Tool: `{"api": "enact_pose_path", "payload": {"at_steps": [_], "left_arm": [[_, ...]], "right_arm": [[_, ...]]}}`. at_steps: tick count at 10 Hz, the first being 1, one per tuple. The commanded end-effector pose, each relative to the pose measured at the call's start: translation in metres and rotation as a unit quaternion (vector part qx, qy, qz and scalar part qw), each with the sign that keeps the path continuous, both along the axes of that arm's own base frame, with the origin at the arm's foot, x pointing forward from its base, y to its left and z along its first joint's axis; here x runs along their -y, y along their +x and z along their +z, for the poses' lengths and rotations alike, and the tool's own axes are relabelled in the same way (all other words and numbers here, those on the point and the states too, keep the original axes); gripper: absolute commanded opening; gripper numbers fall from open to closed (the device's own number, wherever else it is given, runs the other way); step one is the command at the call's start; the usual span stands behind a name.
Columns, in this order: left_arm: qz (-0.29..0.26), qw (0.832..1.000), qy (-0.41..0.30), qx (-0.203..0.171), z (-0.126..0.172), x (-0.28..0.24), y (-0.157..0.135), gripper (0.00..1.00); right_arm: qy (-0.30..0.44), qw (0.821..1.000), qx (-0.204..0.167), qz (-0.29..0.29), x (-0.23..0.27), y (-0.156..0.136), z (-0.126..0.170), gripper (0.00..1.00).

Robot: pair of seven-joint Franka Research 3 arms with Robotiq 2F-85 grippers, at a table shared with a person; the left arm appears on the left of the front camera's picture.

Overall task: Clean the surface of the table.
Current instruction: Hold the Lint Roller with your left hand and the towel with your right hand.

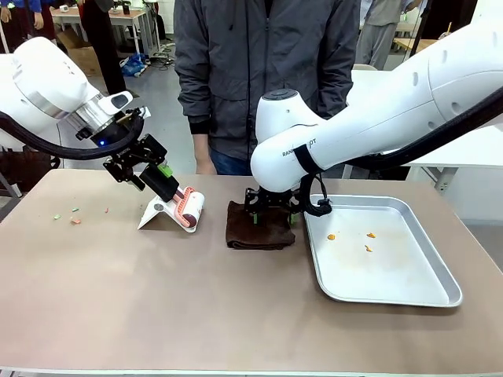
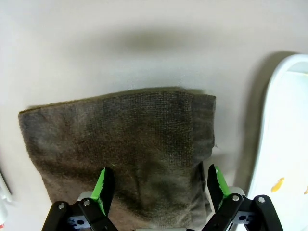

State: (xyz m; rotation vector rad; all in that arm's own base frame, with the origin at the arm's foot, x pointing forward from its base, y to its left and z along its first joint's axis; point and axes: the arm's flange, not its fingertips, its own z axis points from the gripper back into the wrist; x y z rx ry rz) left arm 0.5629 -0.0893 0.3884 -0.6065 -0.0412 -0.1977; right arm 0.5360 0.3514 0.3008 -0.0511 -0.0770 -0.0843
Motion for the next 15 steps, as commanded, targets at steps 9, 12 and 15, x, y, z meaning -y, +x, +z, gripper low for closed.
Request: {"api": "enact_pose_path", "payload": {"at_steps": [9, 12, 15], "left_arm": [[-0.010, 1.000, 0.008, 0.027, 0.015, 0.009, -0.008, 0.12], [-0.010, 1.000, 0.010, 0.028, 0.017, 0.015, -0.008, 0.00], [-0.009, 0.999, 0.007, 0.030, 0.019, 0.018, -0.008, 0.00]], "right_arm": [[-0.009, 0.999, 0.008, -0.032, 0.000, 0.000, 0.003, 0.00], [-0.005, 0.999, 0.006, -0.033, 0.002, 0.000, 0.002, 0.00], [-0.002, 0.999, 0.004, -0.033, 0.003, 0.000, 0.003, 0.00]]}}
